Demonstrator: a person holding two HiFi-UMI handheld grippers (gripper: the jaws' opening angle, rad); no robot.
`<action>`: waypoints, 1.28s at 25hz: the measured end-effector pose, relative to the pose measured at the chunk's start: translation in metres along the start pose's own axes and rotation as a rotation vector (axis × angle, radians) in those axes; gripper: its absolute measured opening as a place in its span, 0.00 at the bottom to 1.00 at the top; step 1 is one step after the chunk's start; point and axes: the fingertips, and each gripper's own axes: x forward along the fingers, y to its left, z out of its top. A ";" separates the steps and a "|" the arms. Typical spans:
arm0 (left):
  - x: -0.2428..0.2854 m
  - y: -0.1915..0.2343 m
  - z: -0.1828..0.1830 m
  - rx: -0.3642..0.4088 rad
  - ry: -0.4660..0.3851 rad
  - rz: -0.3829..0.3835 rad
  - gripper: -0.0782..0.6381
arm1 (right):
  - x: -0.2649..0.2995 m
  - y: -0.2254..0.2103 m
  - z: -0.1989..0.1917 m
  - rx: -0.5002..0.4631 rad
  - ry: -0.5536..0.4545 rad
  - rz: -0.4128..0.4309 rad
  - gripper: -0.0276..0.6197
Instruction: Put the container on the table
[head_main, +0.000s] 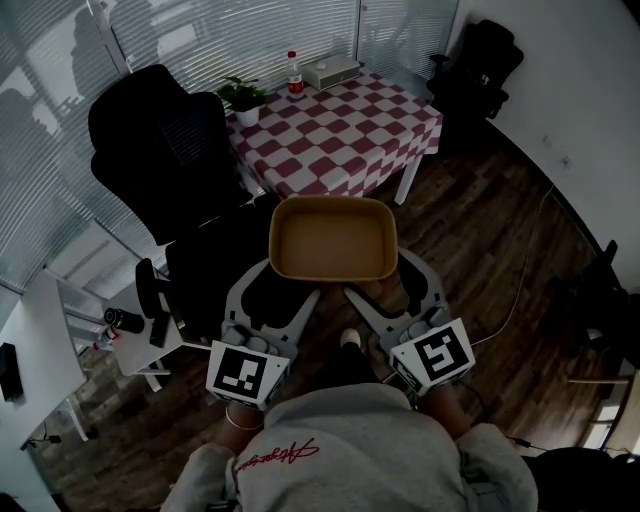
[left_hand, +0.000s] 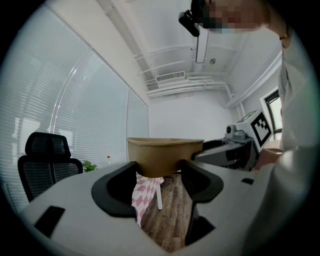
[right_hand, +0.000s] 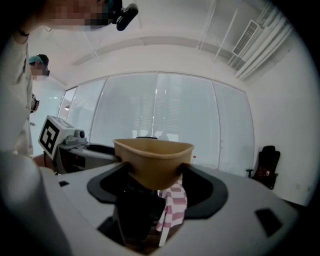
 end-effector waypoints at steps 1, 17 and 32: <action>0.003 0.003 0.000 0.004 0.004 0.001 0.51 | 0.003 -0.003 0.001 0.001 -0.002 -0.001 0.56; 0.067 0.040 0.007 -0.002 0.005 0.020 0.51 | 0.058 -0.054 0.000 0.011 0.001 0.025 0.56; 0.126 0.069 0.020 0.008 -0.002 0.064 0.51 | 0.105 -0.107 0.009 -0.005 -0.018 0.069 0.56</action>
